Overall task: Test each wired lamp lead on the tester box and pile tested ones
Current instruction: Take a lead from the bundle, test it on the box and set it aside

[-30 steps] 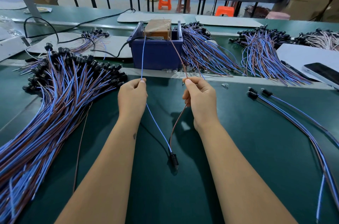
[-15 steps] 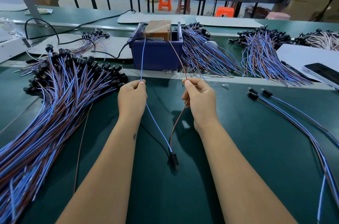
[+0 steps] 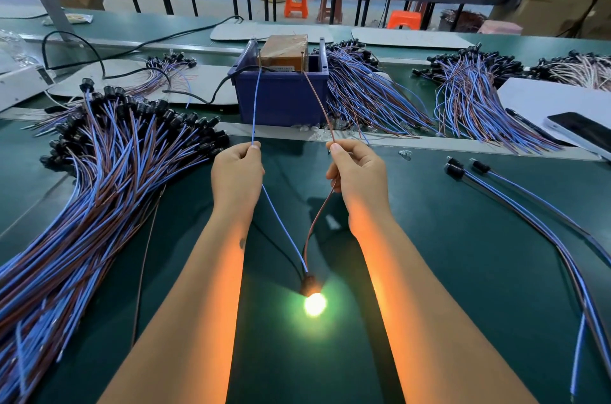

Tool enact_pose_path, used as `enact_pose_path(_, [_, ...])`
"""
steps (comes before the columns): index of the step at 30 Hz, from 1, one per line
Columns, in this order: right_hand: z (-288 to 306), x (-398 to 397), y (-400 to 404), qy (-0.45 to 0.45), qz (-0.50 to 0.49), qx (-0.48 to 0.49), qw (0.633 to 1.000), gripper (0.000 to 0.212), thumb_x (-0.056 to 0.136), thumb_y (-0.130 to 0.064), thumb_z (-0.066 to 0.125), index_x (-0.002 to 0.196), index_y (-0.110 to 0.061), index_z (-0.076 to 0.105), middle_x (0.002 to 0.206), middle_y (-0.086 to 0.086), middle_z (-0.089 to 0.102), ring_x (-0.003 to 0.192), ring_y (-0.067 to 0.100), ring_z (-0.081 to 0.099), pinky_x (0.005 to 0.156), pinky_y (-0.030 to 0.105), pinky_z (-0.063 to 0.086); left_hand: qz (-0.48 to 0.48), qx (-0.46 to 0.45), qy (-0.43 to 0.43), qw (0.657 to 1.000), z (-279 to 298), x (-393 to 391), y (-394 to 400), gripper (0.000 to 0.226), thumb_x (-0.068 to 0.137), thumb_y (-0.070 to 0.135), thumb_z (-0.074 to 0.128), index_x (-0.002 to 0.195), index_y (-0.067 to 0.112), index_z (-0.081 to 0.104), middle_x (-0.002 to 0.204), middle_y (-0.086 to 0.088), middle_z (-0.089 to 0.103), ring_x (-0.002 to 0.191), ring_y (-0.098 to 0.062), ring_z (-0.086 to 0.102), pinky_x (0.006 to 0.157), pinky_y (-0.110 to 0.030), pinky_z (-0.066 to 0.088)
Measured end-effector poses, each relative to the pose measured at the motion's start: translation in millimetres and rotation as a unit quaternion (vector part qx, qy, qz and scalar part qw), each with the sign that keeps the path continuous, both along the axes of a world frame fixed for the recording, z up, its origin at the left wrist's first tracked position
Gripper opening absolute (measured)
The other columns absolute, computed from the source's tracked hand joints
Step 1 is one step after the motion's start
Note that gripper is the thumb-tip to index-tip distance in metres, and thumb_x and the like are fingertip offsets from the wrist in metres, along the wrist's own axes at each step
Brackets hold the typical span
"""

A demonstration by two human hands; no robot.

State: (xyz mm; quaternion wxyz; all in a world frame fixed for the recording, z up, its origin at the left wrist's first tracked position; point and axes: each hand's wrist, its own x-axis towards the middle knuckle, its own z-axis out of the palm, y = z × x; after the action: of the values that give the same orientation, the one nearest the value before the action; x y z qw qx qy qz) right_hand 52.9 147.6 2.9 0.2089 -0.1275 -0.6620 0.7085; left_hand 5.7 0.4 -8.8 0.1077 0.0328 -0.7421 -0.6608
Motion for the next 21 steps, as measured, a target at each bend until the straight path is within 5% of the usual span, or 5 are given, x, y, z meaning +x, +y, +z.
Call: enact_pose_path(21, [-0.9,0.7,0.3,-0.015,0.003,0.028,0.999,0.015,0.096,-0.017,0.057,0.088,-0.022,0.068,0.055,-0.003,0.055,0.053,0.006,0.050,0.058,0.024,0.045,-0.002,-0.001,-0.009,1.000,2.2,2.8,0.2,0.011,0.093,0.022,0.047,0.084,0.023,0.053,0.060,-0.003,0.041,0.064,-0.021,0.033,0.064,-0.034,0.029])
